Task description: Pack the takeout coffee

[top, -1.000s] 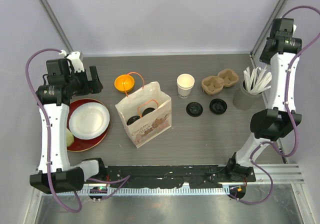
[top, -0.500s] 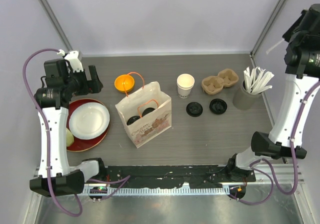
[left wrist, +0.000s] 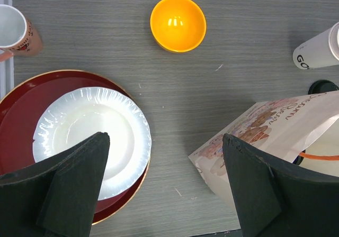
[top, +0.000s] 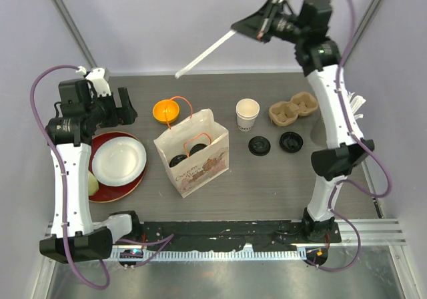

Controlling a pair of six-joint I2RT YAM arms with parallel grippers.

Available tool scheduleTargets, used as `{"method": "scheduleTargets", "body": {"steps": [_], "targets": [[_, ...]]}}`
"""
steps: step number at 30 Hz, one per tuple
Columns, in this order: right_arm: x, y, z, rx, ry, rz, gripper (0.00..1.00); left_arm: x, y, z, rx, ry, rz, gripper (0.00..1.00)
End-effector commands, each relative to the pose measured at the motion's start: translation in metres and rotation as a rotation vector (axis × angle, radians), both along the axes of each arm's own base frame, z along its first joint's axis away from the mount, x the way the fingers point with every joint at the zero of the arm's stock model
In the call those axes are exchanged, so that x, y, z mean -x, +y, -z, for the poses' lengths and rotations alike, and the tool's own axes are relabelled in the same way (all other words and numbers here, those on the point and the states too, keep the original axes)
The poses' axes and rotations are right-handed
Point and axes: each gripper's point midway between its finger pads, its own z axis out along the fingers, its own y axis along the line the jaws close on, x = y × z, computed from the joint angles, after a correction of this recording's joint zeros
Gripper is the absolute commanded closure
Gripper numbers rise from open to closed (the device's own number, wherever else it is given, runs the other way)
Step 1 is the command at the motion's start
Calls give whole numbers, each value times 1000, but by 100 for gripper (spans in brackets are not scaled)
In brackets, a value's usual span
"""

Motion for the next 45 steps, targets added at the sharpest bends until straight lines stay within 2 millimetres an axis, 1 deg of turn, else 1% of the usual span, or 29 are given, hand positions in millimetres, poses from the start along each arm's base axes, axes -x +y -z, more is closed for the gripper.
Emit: {"method": "scheduleTargets", "body": {"steps": [1,2,4,6,7,10,14,16,17,18,19,20,21,22,23,24,25,27,30,31,33,34,35,36,38,41,42,44,45], "targets": [[88,43,-15,-49,36,-467,99,-4,1,-17,-2,-62,-5,8],[104,41,-17,-39,38,-510,99,-3,1,-15,-1,-58,-7,8],[110,41,-2,-27,95,-534,99,-4,1,-15,2,-57,-5,8],[128,37,0,-5,83,-548,99,-5,1,-14,2,-55,-3,8],[127,37,9,-1,114,-552,99,-6,1,-16,3,-56,-2,8],[137,32,16,4,135,-561,99,-9,0,-15,4,-54,2,8],[142,31,14,4,136,-555,99,-13,-1,-16,15,-49,9,8],[138,32,19,40,96,-530,99,-15,-2,-16,19,-50,15,8],[138,31,37,73,186,-500,99,-16,-2,-17,18,-53,14,8],[125,28,40,129,145,-392,99,-16,-2,-17,17,-51,12,9],[122,27,64,230,144,-348,99,-16,-2,-17,20,-54,12,8],[117,26,69,282,107,-300,99,-16,-3,-17,23,-53,12,8],[102,22,87,329,120,-220,99,-16,-3,-16,25,-50,12,8],[104,21,85,321,114,-204,99,-15,-3,-15,27,-46,13,8],[96,25,75,284,61,-191,99,-15,-3,-15,29,-46,12,9],[93,29,86,264,87,-201,99,-15,-3,-16,29,-47,12,9],[95,33,81,225,96,-213,99,-13,-3,-16,26,-46,13,8],[97,45,83,231,79,-237,99,-13,-2,-16,20,-49,13,9],[104,59,106,293,97,-289,99,-12,-2,-14,17,-43,9,9],[105,64,124,335,121,-317,99,-11,-2,-14,17,-44,9,8],[115,79,132,377,120,-367,99,-11,-2,-12,18,-40,7,8],[118,83,142,405,146,-386,99,-11,-2,-13,19,-41,8,9],[116,91,146,424,137,-408,99,-11,-2,-13,17,-41,9,8],[125,99,153,448,153,-446,99,-11,-2,-13,16,-42,10,9],[123,106,156,488,137,-459,92,-12,-1,-12,12,-40,8,9],[125,104,162,515,156,-452,54,-12,-1,-13,11,-44,11,8],[126,100,158,518,143,-437,30,-12,-1,-14,11,-47,10,9],[119,91,154,525,135,-382,13,-12,-1,-13,11,-45,8,8],[116,84,146,512,129,-343,13,-12,-1,-13,13,-43,7,8]]}}
